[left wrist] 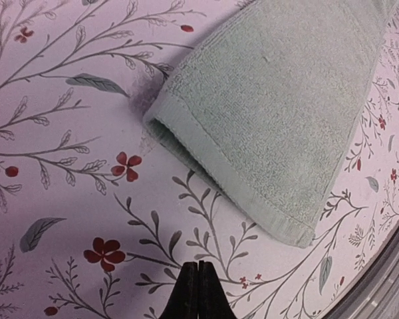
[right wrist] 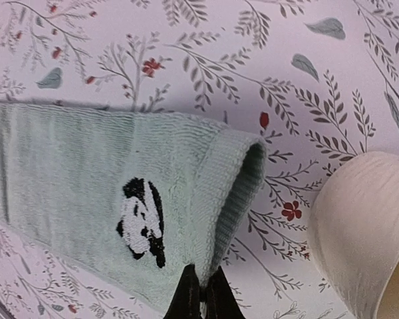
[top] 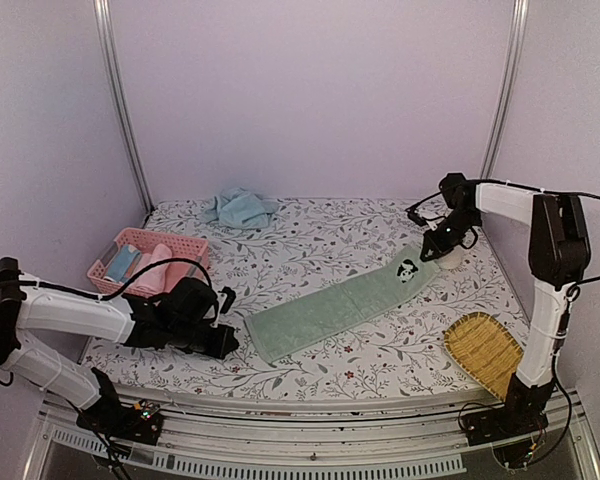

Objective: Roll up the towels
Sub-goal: Pick up the towel from the center of the board, then fold the towel at the center of the board.

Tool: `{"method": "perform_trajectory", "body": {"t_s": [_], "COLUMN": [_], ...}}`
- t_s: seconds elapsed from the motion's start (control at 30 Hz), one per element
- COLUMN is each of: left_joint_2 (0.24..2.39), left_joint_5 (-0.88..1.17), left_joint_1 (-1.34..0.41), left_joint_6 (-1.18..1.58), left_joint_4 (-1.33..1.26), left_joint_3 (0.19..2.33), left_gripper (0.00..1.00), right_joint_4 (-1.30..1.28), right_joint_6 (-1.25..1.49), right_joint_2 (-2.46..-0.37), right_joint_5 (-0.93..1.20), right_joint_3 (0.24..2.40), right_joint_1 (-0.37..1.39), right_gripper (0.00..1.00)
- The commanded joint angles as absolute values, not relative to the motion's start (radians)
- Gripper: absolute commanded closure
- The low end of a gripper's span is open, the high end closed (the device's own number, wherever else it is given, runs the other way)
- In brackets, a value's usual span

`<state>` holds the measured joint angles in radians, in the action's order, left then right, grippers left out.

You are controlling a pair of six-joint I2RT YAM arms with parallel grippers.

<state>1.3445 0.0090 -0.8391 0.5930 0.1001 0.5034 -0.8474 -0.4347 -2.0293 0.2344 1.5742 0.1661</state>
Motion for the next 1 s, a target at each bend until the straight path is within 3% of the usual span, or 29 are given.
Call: {"method": "perform_trajectory", "body": {"t_s": [0.0, 0.53, 0.97], "left_joint_2": [1.349, 1.336, 1.337], "left_joint_5": [-0.014, -0.032, 0.027], "left_joint_1": [-0.824, -0.804, -0.805], "left_joint_6": [0.583, 0.684, 0.739], "left_joint_4": [0.112, 0.102, 0.046], "left_joint_3": [0.513, 0.451, 0.424], "left_gripper": [1.00, 1.00, 1.00], "right_joint_4": [-0.954, -1.021, -0.771], "right_joint_6": [-0.432, -0.398, -0.199], "right_joint_2": [-1.957, -2.032, -2.114], "right_joint_5": [0.483, 0.942, 0.980], "right_joint_3": [1.617, 1.648, 1.639], "right_joint_1": [0.191, 0.413, 0.650], "right_gripper": [0.97, 0.98, 0.98]}}
